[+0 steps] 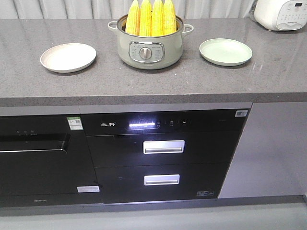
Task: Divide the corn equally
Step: 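Continue driving forward until the counter edge is close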
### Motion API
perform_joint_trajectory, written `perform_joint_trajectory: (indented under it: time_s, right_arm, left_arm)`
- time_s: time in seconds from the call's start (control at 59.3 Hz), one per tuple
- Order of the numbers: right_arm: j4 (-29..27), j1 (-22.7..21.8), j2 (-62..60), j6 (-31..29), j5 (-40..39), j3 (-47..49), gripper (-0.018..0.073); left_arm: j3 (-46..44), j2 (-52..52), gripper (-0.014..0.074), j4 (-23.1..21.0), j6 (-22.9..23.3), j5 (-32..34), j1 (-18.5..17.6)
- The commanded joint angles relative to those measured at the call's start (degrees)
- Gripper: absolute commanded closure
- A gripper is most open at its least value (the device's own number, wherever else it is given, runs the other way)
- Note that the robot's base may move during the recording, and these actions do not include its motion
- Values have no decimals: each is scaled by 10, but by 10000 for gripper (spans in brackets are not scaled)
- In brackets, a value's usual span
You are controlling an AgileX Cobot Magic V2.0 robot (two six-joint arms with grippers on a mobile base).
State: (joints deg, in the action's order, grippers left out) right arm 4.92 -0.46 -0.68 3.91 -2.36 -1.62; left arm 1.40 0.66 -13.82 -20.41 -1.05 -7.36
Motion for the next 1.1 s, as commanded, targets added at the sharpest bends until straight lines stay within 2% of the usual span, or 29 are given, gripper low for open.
perform_joint_trajectory:
  time_s: [0.0,1.08]
  right_arm:
    - [6,0,-4,0,-43,-7,562]
    - [6,0,-4,0,-43,-7,562]
  left_arm:
    - [7,8,603,-2,5,43,1]
    - [7,8,603,-2,5,43,1]
